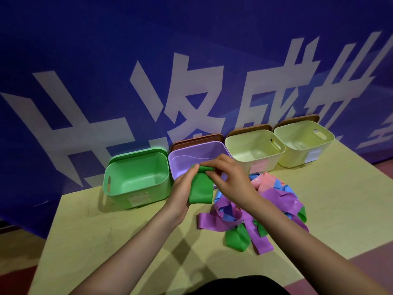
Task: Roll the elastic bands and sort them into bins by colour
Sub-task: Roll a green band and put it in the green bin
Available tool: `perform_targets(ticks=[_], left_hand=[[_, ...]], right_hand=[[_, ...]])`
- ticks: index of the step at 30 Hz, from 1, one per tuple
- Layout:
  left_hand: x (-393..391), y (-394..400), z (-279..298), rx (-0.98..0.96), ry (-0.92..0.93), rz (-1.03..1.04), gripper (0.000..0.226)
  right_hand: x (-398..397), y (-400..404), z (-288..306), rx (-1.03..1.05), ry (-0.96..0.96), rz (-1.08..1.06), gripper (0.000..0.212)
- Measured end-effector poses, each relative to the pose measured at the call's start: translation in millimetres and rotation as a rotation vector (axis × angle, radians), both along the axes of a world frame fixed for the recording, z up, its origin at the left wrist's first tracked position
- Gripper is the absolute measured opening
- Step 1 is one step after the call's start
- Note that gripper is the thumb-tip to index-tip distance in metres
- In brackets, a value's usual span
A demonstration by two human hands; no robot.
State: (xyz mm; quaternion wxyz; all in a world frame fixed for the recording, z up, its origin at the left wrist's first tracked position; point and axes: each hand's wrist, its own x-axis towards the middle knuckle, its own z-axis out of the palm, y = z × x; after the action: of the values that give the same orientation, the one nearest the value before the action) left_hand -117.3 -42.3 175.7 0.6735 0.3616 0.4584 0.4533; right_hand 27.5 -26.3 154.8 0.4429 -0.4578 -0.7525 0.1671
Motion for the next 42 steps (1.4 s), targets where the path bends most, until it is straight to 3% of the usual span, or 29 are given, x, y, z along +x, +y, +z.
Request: perform_targets(ticks=[7, 10, 13, 19, 24, 30, 34, 38, 42], left_hand=[[-1, 0, -3, 0.048, 0.071, 0.022, 0.019], [-2, 1, -5, 0.082, 0.148, 0.052, 0.018], [-2, 0, -8, 0.123, 0.235, 0.034, 0.018], [-1, 0, -10, 0.093, 0.234, 0.005, 0.018], [-2, 2, -13, 0.012, 0.243, -0.006, 0.021], [-4, 4, -17, 0.196, 0.373, -0.004, 0.019], [-6, 5, -16, 0.277, 0.317, 0.001, 0.017], [-7, 3, -13, 0.142, 0.167, 0.035, 0.019], [-9, 0, -16, 0.032, 0.028, -0.074, 0.033]], right_hand=[[6, -2, -1, -0.192, 0.151, 0.122, 0.03], [5, -8, 4, -0.425, 0.349, 0.194, 0.028], [3, -8, 6, -0.506, 0.479, 0.129, 0.022], [1, -6, 9, -0.676, 0.48, 0.078, 0.012], [0, -5, 9, -0.696, 0.519, 0.026, 0.012], [-6, -10, 8, -0.686, 0.551, 0.083, 0.014], [-7, -11, 7, -0.669, 0.635, 0.107, 0.014], [-10, -9, 4, -0.715, 0.71, 0.123, 0.007], [-9, -5, 1, -0.705, 0.7, 0.053, 0.005]])
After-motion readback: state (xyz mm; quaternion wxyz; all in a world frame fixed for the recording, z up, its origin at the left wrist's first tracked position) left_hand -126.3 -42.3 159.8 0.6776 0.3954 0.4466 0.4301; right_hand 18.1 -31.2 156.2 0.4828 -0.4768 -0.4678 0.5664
